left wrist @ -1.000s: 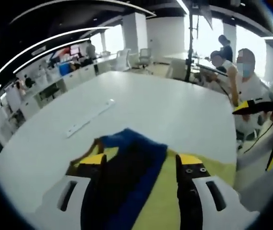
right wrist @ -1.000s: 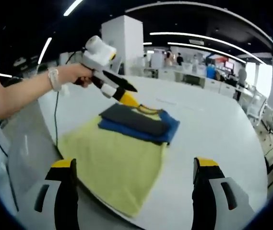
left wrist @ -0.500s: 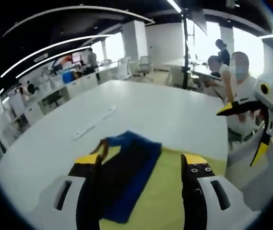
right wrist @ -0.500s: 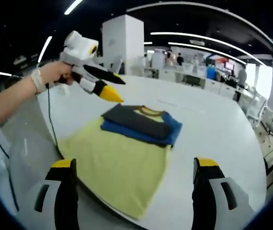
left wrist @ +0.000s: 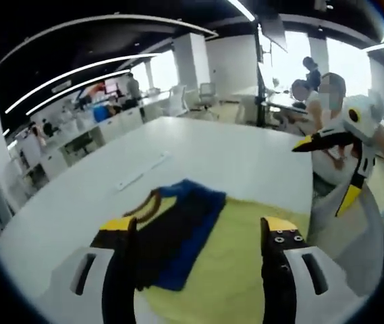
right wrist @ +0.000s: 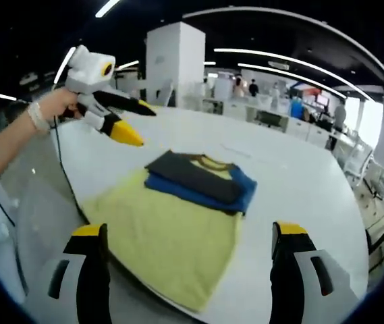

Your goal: Fold the garment on the visible template until the final outline fits inside the template.

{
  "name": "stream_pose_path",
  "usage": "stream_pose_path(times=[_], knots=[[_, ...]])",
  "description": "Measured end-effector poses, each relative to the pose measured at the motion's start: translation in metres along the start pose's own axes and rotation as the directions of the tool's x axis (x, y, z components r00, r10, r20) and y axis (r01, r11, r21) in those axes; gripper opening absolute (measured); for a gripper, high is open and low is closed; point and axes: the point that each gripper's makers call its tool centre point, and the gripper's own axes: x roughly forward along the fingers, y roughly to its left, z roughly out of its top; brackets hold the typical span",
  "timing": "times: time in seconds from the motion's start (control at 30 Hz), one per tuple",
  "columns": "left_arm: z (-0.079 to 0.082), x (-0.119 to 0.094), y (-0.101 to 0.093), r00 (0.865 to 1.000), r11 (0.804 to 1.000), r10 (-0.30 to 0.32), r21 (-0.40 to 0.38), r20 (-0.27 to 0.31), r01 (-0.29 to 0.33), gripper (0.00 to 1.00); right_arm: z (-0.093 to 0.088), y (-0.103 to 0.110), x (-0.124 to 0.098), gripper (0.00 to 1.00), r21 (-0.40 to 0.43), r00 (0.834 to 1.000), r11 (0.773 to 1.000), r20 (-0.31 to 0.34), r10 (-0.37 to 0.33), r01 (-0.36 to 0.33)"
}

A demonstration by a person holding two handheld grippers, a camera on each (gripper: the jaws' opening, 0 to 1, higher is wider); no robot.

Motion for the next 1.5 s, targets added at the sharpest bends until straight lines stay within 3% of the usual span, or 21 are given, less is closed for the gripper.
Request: stream_pose_path(times=[0.6,1.03,1.23,1.5], knots=[[-0.008,-0.045,-0.009,0.998,0.999,0.049,-0.01,0.033,-0.048,0.81,0.016,0.008,-0.008,1.0,-0.033,1.0,0.999,0.019,-0.024,0.025],[-0.027,-0.069,-0.023,0.998,0.998,0.058,-0.033,0.01,-0.058,0.88,0.011,0.012,-0.014,1.0,-0.037,0.999,0.999,0.012,-0.033,0.034],[-0.036,-0.077,-0.024,0.998,0.997,0.064,-0.045,0.003,-0.064,0.99,0.009,0.012,-0.017,1.0,-0.035,0.999,0.999,0.008,-0.039,0.04],[-0.047,-0.091,-0.021,0.997,0.994,0.076,-0.08,0.014,-0.074,1.0,0.014,0.012,-0.018,1.0,-0.05,0.999,0.998,0.01,-0.044,0.044]])
